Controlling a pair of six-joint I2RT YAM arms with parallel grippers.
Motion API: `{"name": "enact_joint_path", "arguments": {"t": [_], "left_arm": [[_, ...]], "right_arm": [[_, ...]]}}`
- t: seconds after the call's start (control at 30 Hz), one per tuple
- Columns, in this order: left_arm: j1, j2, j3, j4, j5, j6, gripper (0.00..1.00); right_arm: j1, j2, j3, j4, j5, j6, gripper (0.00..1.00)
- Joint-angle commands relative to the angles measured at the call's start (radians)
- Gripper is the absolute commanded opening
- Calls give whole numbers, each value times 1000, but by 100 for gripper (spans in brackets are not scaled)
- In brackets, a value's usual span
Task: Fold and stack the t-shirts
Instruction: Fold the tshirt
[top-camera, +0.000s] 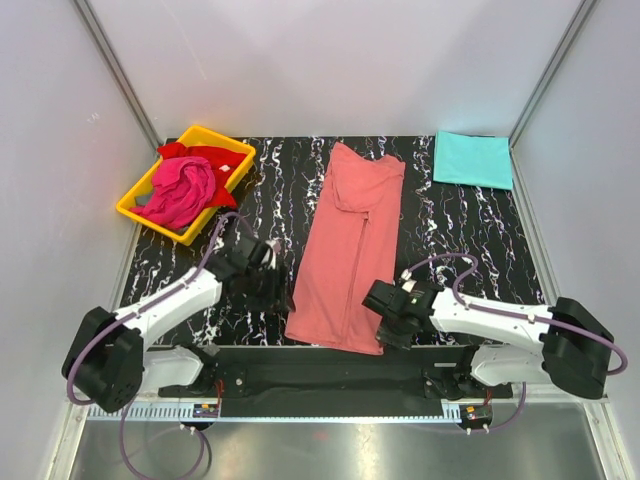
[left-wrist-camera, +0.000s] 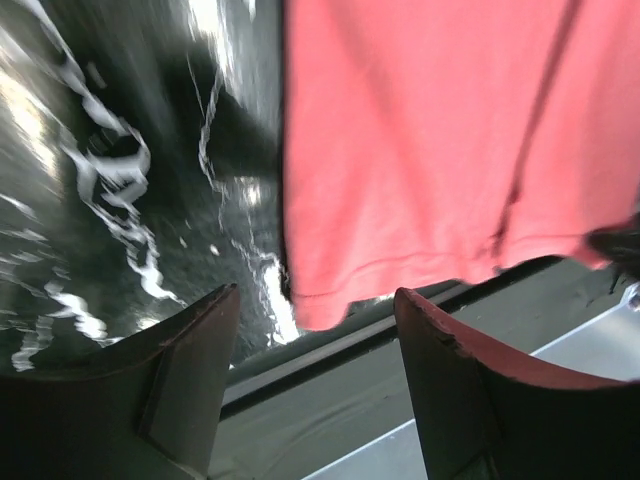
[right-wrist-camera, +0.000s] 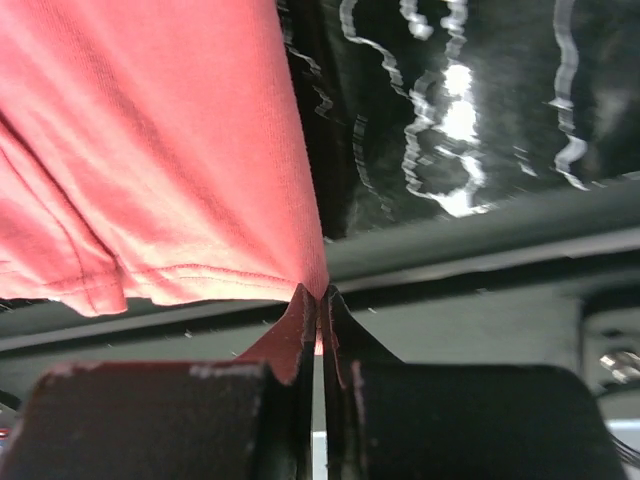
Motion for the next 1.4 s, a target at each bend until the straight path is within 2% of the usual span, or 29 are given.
{"name": "enact_joint_path", "arguments": {"t": [0.0,0.13,0.3,0.4,0.53,0.67,0.73,0.83,0.87,0.9,0.97,1.0,1.03,1.13,1.2,1.23,1.3,1.37], "left_arm": [[-53,-16,-96,121,37,-119,68],[-124,-24,-193,228,98,-206,68],[-196,-29,-228,297,100,-265,67],[-236,-29,-228,278,71,-282,67],[-261,-6,-210,200,-32,-271,61],[-268,-29,-221,183,-55,-288,58],[-268,-42,-233,199,-46,-303,51],[-270,-46,-248,250,-14,-317,24],[-268,-44,-248,255,-8,-322,24],[-268,-42,-248,259,-3,-325,16],[-268,-47,-245,249,0,-333,10],[-268,-49,-241,238,-3,-334,11],[-268,-59,-236,224,-15,-334,17],[-268,-85,-210,135,-67,-331,50],[-268,-98,-202,104,-83,-325,57],[-268,-99,-202,103,-87,-322,66],[-268,-81,-204,118,-86,-310,67],[-268,-56,-207,150,-60,-305,64]], "right_arm": [[8,-66,12,-116,39,-6,0],[7,-125,-11,-116,46,-4,0],[8,-130,-20,-130,36,-9,0],[8,-151,-29,-121,35,0,0],[7,-167,-32,-121,43,9,0],[7,-181,-32,-136,50,12,0],[8,-193,-37,-139,53,12,0],[8,-204,-40,-135,56,12,0],[8,-204,-42,-133,56,12,0],[7,-205,-45,-130,55,12,0],[8,-204,-54,-121,46,12,0],[8,-205,-57,-120,44,14,0],[8,-207,-61,-119,40,14,0],[8,-218,-68,-118,43,20,0],[7,-227,-69,-115,41,23,0],[7,-228,-72,-115,43,25,0],[8,-231,-71,-112,43,25,0],[7,-233,-71,-112,43,25,0]]}}
